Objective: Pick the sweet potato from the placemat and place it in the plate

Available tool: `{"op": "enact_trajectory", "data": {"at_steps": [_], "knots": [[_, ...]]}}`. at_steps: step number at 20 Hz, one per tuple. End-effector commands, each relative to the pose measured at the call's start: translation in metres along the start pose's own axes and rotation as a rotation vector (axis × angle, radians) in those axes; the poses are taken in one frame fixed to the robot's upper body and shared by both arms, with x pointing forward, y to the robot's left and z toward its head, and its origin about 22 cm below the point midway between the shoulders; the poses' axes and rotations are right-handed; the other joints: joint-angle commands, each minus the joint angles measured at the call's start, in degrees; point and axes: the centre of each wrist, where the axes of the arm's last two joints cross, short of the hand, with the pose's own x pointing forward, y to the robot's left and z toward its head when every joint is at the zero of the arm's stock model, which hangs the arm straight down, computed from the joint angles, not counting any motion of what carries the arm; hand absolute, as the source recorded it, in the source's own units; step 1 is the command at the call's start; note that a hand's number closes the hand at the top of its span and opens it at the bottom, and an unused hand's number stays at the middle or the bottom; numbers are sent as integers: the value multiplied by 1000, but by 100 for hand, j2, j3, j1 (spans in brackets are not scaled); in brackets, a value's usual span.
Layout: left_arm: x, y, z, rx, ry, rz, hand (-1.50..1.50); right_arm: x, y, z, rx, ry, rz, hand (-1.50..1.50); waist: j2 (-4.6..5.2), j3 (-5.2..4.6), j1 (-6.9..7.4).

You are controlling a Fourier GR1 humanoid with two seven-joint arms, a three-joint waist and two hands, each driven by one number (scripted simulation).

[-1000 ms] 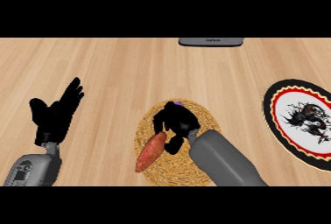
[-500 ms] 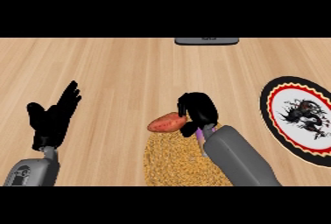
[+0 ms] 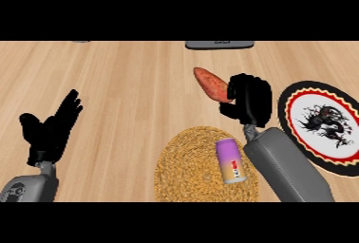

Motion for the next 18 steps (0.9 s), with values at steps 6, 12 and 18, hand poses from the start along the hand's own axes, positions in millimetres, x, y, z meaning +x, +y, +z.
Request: {"op": "enact_trajectory", "data": {"at_steps": [6,12,18], "knots": [[3,-3,-3,-10,-30,0,0,-48,-62,8,-253,267,-62,150,71,7,124],[-1,5,-12,-10,-21,13,0,-124,-88,14,-294,346,-101,150,91,8,133],[12,-6,-2,-35,-11,-5,0,-190,-88,12,-302,421,-72,150,90,11,197]]}}
